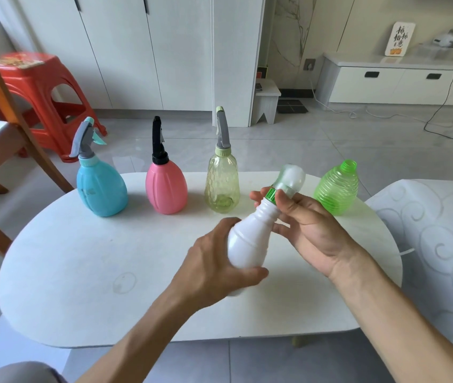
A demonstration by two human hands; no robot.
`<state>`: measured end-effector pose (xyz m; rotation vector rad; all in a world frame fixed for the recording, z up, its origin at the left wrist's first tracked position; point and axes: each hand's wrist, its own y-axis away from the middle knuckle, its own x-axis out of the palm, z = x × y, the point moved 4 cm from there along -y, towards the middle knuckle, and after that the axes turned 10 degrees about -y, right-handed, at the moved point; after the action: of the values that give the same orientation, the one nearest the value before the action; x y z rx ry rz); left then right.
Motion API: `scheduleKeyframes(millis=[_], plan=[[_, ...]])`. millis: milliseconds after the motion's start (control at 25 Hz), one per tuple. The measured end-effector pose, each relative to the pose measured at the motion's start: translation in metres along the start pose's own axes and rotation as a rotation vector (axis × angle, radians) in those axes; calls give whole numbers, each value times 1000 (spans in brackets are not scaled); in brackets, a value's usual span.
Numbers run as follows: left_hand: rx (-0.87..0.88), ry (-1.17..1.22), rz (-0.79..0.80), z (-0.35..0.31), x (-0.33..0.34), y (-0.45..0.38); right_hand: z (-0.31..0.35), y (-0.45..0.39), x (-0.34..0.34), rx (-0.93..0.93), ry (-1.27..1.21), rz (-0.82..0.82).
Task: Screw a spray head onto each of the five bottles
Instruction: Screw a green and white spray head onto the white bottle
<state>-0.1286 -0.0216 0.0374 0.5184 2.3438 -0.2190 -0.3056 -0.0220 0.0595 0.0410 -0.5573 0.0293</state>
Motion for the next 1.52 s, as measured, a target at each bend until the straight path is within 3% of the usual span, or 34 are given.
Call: scheduleKeyframes(millis=[80, 120, 160, 280, 360, 560, 680, 800, 960, 1240, 1400, 1520], plan=[[28, -282, -212, -6, 0, 2, -6, -1, -1, -18, 18, -62], [43, -294, -233, -6, 0, 2, -6, -1, 0, -40, -5, -55], [55, -221, -170, -3, 0, 0, -5, -2, 2, -54, -44, -13], [96, 300, 321, -2, 0, -3, 5, 0, 7, -40, -161, 202], [122, 400, 419, -4, 2, 0, 9, -1, 7, -13, -163, 257], [75, -7, -64, 2, -4, -3, 3, -1, 2, -33, -23, 74], [115, -120, -171, 3, -5, -3, 2, -1, 5, -70, 27, 33], [112, -79, -133, 2, -1, -2, 3, -1, 5, -72, 22, 25], [80, 45, 59, 11, 2, -8, -1, -2, 4, -16, 23, 31], [104, 5, -109, 5, 8, -3, -2, 4, 12, -78, 119, -55], [76, -6, -126, 1, 13, -2, -2, 5, 11, -99, 123, -85], [41, 154, 96, 7, 9, -11, 1, 4, 7, -90, 3, -21]])
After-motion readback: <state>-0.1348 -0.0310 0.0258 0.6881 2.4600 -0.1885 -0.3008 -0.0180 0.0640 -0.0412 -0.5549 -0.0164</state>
